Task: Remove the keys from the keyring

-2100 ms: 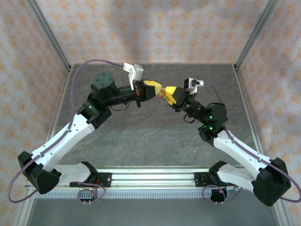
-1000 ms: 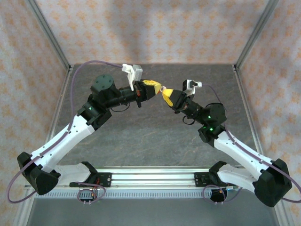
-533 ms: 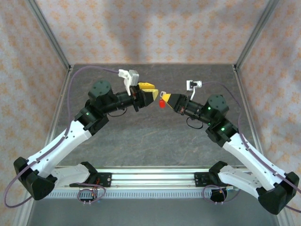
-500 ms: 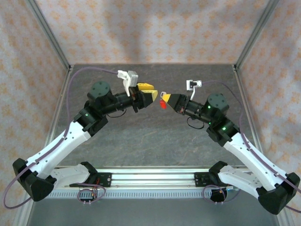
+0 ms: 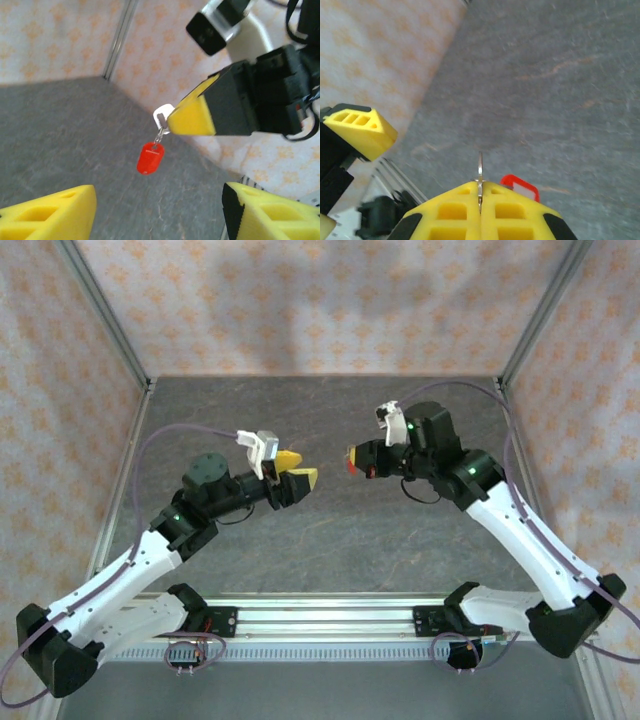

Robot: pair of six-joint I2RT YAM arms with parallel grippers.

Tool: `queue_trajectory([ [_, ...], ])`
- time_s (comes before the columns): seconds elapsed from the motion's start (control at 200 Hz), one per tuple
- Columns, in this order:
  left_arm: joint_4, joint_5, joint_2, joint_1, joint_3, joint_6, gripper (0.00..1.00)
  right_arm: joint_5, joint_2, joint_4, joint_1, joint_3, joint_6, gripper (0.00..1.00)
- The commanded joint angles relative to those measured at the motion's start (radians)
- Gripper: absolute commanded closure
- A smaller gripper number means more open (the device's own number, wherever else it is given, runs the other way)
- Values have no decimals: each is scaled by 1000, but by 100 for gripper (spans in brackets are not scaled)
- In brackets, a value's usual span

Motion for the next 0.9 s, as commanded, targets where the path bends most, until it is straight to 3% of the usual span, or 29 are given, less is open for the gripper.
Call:
queue_trajectory([
  [0.0,148,-42,-20,-2,-97,-21,30,2,1,-125,4,62,-141,100],
  [0.12,310,-49,-25,-11,-206,6,29,-62,28,-130,5,80,-242,100],
  [0.285,426,-13,3,-30,-268,86,29,-18,12,-94,5,44,-377,100],
  [0.37,418,-21,15,-45,-265,123,30,3,-35,-35,5,-9,-436,100],
  [0.521,403,-66,21,-88,-261,215,31,-84,-125,53,5,-96,-553,100],
  [0.631,409,-91,32,-117,-256,274,31,-154,-169,47,5,-105,-635,100],
  [0.896,428,-131,76,-181,-222,345,34,-187,-192,38,5,-104,-691,100],
])
